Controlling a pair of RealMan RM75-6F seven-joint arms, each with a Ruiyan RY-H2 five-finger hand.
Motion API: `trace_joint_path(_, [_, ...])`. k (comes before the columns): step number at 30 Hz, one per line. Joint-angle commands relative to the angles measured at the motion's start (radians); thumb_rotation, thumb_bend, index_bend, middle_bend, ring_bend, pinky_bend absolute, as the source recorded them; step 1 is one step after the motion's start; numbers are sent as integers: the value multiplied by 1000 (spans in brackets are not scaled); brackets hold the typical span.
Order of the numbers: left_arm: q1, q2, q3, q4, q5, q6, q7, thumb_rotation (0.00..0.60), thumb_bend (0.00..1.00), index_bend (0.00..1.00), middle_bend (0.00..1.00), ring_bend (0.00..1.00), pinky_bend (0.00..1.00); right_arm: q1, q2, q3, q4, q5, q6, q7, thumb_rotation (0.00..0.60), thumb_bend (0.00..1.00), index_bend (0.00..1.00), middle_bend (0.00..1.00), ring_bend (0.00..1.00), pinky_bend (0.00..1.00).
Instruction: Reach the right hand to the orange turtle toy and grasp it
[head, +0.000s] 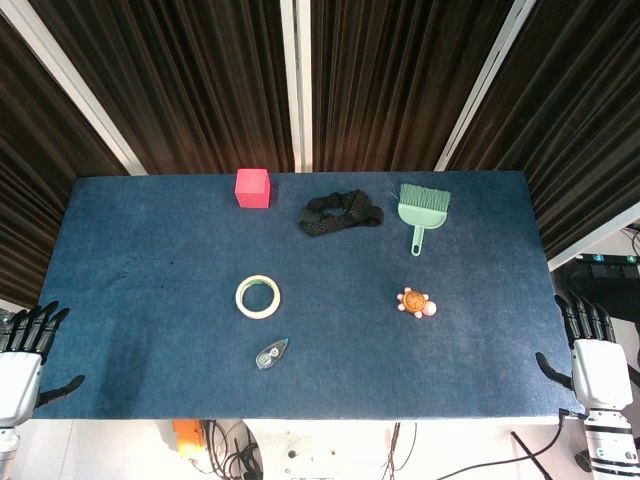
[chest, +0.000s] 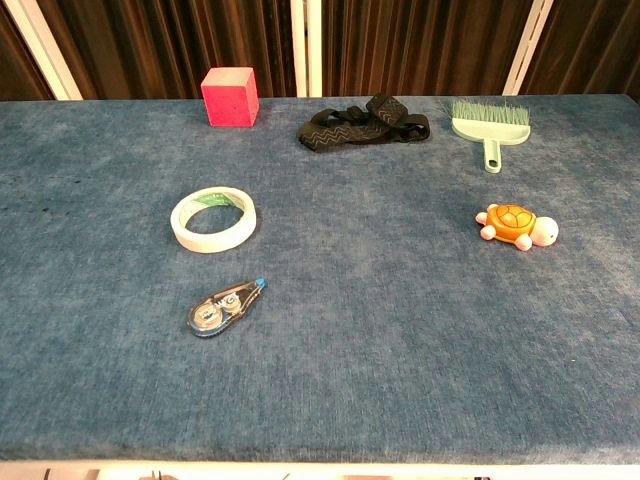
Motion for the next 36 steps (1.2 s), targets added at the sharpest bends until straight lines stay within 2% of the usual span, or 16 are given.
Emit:
trace_joint_path(1, [2,-1,1,3,-1,1,-5,600,0,84,4,0,15,0,-1,0,0,0,-1,-1,600,168,0,0,0,0])
trace_joint_path(12, [6,-9,5,12,-7,-3,-23,600,0,84,4,0,15,43,1,9,-26,7,-64,-38,600,167,0,0,0,0])
trace_joint_path(17, [0,-16,5,19,-7,-14,-35,600,0,84,4,0,15,118,17,27,-106,10,-161,-129,600,168,0,15,0,0])
trace_joint_path(21, [-7,-22,3,23,-1,-16,-41,600,0,84,4,0,15,199,11,63,-163,32,-248,-243,600,168,0,83,0,0])
trace_joint_path(29, [3,-20,10,36,-5,-10,-56,600,0,84,4,0,15,341,-105,120,-187,190,-399,-492,600,199,3,177,0,0])
trace_joint_path(36, [7,-24,9,55,-11,-7,-78,600,0,84,4,0,15,402,-220,125,-151,320,-419,-642,600,208,28,168,0,0])
